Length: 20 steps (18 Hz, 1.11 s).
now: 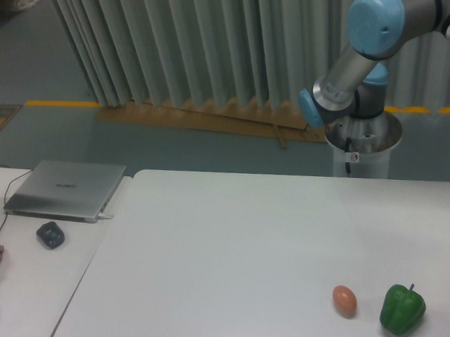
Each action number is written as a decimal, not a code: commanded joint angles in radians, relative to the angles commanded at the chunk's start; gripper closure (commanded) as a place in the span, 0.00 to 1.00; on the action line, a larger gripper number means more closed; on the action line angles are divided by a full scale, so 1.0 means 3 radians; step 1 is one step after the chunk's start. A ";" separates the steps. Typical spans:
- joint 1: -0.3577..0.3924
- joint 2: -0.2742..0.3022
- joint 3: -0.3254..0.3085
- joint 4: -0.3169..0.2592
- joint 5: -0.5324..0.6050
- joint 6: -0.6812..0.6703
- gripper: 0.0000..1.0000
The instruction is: Place the red pepper on the table
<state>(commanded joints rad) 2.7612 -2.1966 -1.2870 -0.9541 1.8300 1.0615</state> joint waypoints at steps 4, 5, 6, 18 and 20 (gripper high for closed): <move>0.0000 -0.0051 0.0031 -0.0005 0.0036 -0.0071 0.00; 0.0000 -0.0056 0.0051 -0.0005 0.0041 -0.0082 0.00; 0.0005 -0.0061 0.0061 -0.0010 0.0041 -0.0087 0.00; 0.0010 -0.0164 0.0046 -0.0005 0.0051 -0.0159 0.00; 0.0010 -0.0169 0.0041 -0.0005 0.0051 -0.0174 0.00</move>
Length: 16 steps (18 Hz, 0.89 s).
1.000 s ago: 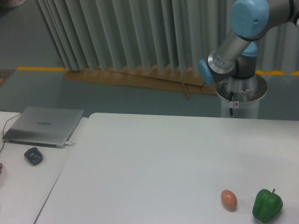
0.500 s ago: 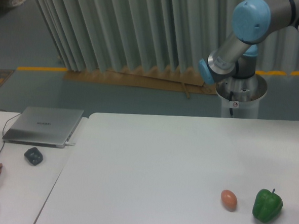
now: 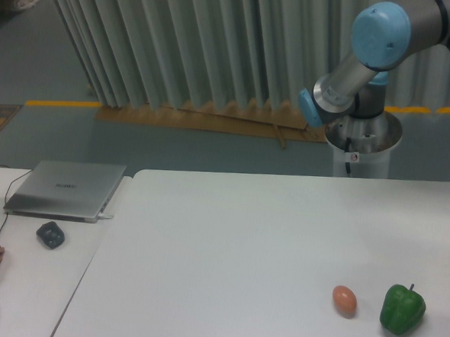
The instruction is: Place the red pepper on the table
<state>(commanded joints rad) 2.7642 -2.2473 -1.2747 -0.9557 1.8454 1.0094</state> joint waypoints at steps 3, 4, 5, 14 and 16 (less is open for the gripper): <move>0.0010 -0.0031 -0.0010 0.0000 0.0000 0.0000 0.00; 0.0010 -0.0031 -0.0015 0.0000 0.0000 0.0000 0.00; 0.0010 -0.0031 -0.0010 0.0000 0.0015 -0.0005 0.00; 0.0020 0.0005 -0.0061 -0.0015 0.0031 0.0020 0.55; 0.0036 0.0051 -0.0061 -0.0025 -0.0035 0.0020 0.55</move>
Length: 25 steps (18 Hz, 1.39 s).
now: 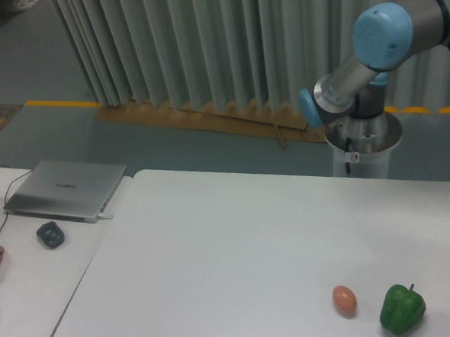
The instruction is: Place the red pepper on the table
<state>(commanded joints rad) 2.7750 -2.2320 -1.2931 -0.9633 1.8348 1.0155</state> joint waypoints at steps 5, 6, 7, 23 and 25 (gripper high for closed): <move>-0.0010 0.0194 -0.0031 -0.0306 -0.0144 -0.0046 0.55; -0.0015 0.0240 -0.0051 -0.0393 -0.0154 -0.0056 0.55; -0.0030 0.0281 -0.0061 -0.0434 -0.0174 -0.0082 0.55; -0.0403 0.0721 -0.0123 -0.1227 -0.0373 -0.0557 0.55; -0.0516 0.0757 -0.0128 -0.1334 -0.0511 -0.0700 0.55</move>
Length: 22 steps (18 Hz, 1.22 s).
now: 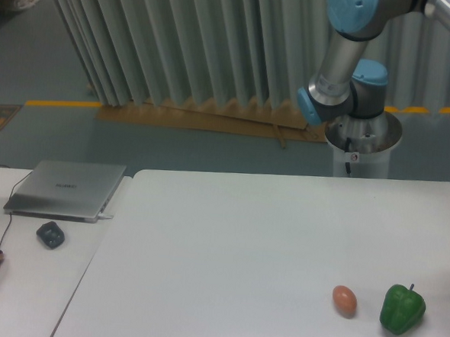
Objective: Place the red pepper on the table
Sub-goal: 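Carry the red bell pepper down beside the green pepper, then lower the red pepper onto the table and open the gripper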
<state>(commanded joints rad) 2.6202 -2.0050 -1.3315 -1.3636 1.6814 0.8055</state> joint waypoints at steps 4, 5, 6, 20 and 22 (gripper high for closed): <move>-0.0220 0.0138 -0.0224 -0.0128 -0.0220 -0.0113 0.55; -0.0246 0.0133 -0.0266 -0.0149 -0.0205 -0.0118 0.55; -0.0281 0.0113 -0.0347 -0.0139 -0.0195 -0.0118 0.55; -0.0456 -0.0005 -0.0578 -0.0036 -0.0149 -0.0164 0.54; -0.0456 0.0000 -0.0578 -0.0036 -0.0149 -0.0169 0.54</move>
<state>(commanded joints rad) 2.4835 -2.0049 -1.5048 -1.3744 1.6368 0.7547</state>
